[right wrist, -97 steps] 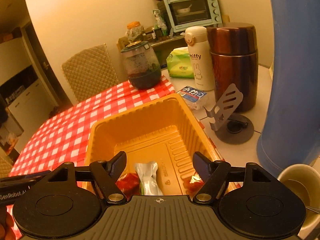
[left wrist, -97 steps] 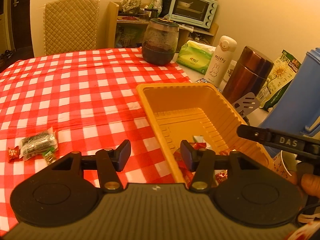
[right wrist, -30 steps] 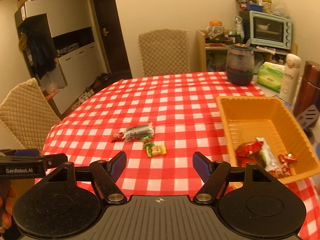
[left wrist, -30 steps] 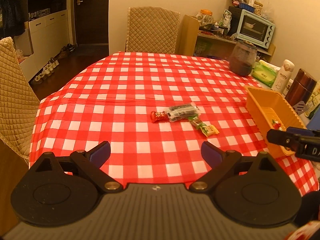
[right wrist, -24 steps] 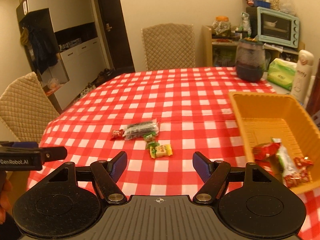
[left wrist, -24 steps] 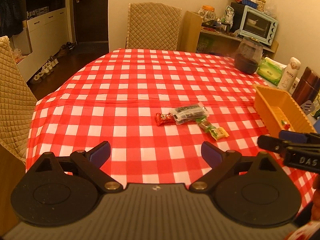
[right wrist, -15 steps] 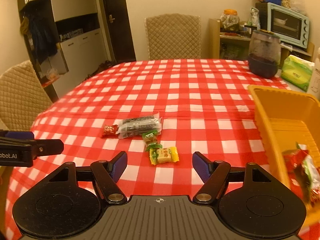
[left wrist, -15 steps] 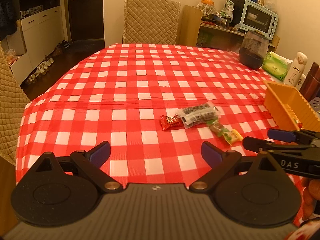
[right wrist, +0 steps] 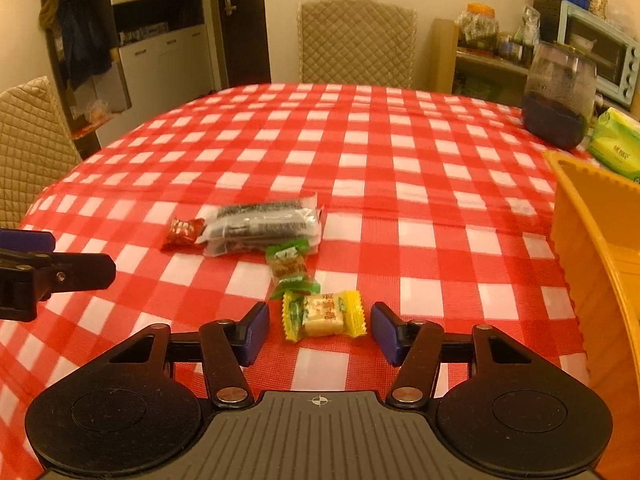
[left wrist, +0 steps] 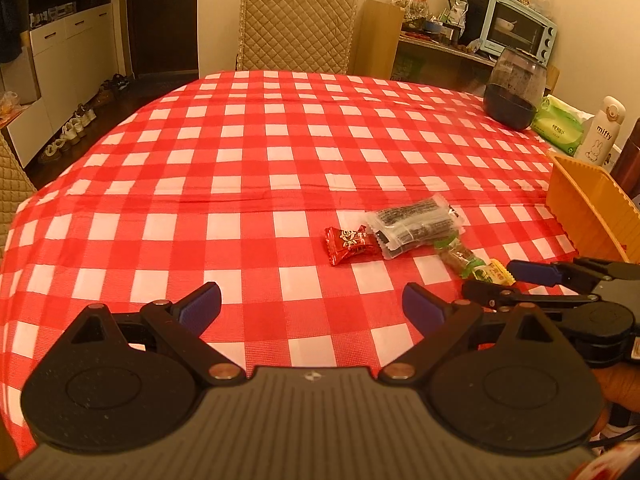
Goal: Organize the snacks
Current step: 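Grasp the yellow-green candy with the right tool while the left tool grasps a small red candy, then carry both held candies into the orange tray and open both tools to release them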
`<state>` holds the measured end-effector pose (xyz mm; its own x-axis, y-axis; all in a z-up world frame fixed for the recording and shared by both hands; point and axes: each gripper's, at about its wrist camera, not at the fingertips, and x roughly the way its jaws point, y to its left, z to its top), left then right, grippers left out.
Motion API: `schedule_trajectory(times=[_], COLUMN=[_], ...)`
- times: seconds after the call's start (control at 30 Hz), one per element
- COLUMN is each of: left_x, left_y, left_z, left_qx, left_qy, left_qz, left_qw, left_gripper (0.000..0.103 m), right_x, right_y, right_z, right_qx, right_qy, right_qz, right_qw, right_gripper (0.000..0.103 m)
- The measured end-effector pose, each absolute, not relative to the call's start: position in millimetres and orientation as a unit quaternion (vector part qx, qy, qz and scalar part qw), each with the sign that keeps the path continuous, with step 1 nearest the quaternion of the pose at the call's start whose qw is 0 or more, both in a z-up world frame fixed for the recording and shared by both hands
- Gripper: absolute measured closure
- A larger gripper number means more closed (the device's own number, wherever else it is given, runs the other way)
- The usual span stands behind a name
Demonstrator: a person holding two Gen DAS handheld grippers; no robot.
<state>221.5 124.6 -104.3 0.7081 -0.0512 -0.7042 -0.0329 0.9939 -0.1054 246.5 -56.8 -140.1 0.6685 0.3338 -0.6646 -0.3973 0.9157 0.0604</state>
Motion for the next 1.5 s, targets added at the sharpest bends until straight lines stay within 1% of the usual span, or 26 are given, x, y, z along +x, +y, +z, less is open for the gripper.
schedule_trajectory(times=[0.03, 0.07, 0.13, 0.17, 0.2, 0.23, 0.47, 0.6, 0.67, 0.73, 0.83, 0.9, 1.0, 1.03, 1.07, 1.13, 1.17, 1.2, 1.23, 1.27, 1.43, 1.5], left_x=[222.1, 222.4, 223.5, 223.7, 224.0, 225.6, 234.9, 246.2, 253.9, 261.1, 272.0, 278.3, 285.8, 287.9, 290.2, 294.3, 294.9, 295.3, 295.4, 294.9, 283.0, 276.8], left_y=[124.6, 124.5, 123.5, 123.1, 122.6, 121.2, 116.3, 112.1, 110.6, 108.7, 104.4, 98.1, 89.8, 88.1, 87.4, 87.4, 87.2, 86.6, 86.1, 85.4, 81.8, 80.8], left_z=[-105.8, -107.2, -108.8, -109.1, -109.2, -109.1, -105.8, -104.7, -106.1, -108.6, -113.0, -116.6, -123.4, -125.5, -127.4, -130.8, -131.6, -131.3, -130.6, -129.8, -128.1, -126.4], left_qx=[-0.056, -0.056, -0.056, -0.055, -0.054, -0.052, -0.030, -0.020, -0.017, -0.015, -0.001, 0.029, 0.087, 0.100, 0.110, 0.115, 0.116, 0.116, 0.116, 0.115, 0.100, 0.087], left_qy=[0.383, 0.384, 0.386, 0.386, 0.386, 0.386, 0.379, 0.372, 0.371, 0.371, 0.369, 0.366, 0.366, 0.365, 0.367, 0.372, 0.372, 0.374, 0.378, 0.382, 0.396, 0.401], left_qz=[-0.005, -0.005, -0.007, -0.008, -0.010, -0.011, -0.020, -0.023, -0.022, -0.021, -0.024, -0.035, -0.051, -0.056, -0.060, -0.072, -0.079, -0.084, -0.087, -0.089, -0.083, -0.073], left_qw=[0.922, 0.922, 0.921, 0.921, 0.921, 0.921, 0.925, 0.928, 0.928, 0.928, 0.929, 0.929, 0.925, 0.924, 0.922, 0.918, 0.918, 0.916, 0.914, 0.912, 0.909, 0.909], left_gripper=[0.007, 0.007, 0.007, 0.007, 0.007, 0.007, 0.007, 0.009, 0.014, 0.024, 0.034, 0.036, 0.041, 0.046, 0.049, 0.061, 0.064, 0.070, 0.078, 0.081, 0.086, 0.086], right_x=[245.8, 245.3, 244.0, 243.2, 242.3, 241.2, 239.1, 237.3, 238.2, 239.6, 240.2, 240.6, 240.4, 241.0, 241.7, 242.4, 242.4, 242.3, 242.3, 242.0, 240.6, 238.6], right_y=[-56.4, -56.5, -55.7, -55.1, -54.6, -52.6, -59.8, -70.5, -76.4, -80.2, -84.2, -85.6, -86.2, -86.6, -86.8, -86.7, -86.4, -86.2, -86.4, -86.1, -86.2, -86.6], right_z=[-140.9, -141.1, -140.0, -138.8, -137.3, -135.2, -126.9, -117.1, -114.9, -114.5, -114.7, -115.1, -114.7, -114.6, -114.8, -115.0, -115.2, -115.3, -115.4, -115.5, -113.1, -110.5], right_qx=[-0.047, -0.048, -0.047, -0.046, -0.050, -0.055, -0.045, -0.031, -0.021, -0.015, -0.010, -0.007, -0.002, 0.000, 0.003, 0.006, 0.007, 0.008, 0.010, 0.011, 0.016, 0.016], right_qy=[0.352, 0.350, 0.352, 0.352, 0.350, 0.349, 0.347, 0.336, 0.337, 0.340, 0.343, 0.344, 0.345, 0.345, 0.345, 0.347, 0.347, 0.348, 0.348, 0.348, 0.347, 0.344], right_qz=[0.198, 0.196, 0.194, 0.193, 0.192, 0.194, 0.183, 0.167, 0.159, 0.154, 0.151, 0.151, 0.151, 0.151, 0.151, 0.152, 0.152, 0.153, 0.153, 0.152, 0.154, 0.155], right_qw=[0.914, 0.915, 0.914, 0.915, 0.916, 0.915, 0.919, 0.926, 0.928, 0.927, 0.927, 0.927, 0.926, 0.926, 0.926, 0.926, 0.925, 0.925, 0.925, 0.925, 0.925, 0.926], right_gripper=[0.050, 0.058, 0.061, 0.064, 0.077, 0.079, 0.080, 0.080, 0.080, 0.080, 0.080, 0.080, 0.080, 0.080, 0.080, 0.080, 0.080, 0.080, 0.080, 0.080, 0.080, 0.080])
